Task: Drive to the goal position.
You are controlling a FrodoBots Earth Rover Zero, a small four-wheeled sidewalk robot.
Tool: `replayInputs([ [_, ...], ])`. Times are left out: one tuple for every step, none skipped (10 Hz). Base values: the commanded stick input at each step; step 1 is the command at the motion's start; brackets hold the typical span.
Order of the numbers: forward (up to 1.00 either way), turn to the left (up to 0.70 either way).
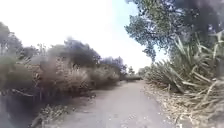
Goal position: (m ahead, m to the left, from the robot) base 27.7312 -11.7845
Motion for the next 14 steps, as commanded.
replayInputs([
  [0.85,0.0],
  [0.85,0.0],
  [0.85,0.0],
  [0.85,0.0],
  [0.85,0.0],
  [0.85,0.0],
  [0.85,0.0],
  [0.85,0.0],
  [0.85,0.0],
  [0.85,0.0],
  [0.85,0.0],
  [0.85,0.0],
  [0.85,0.0],
  [0.85,0.0],
])
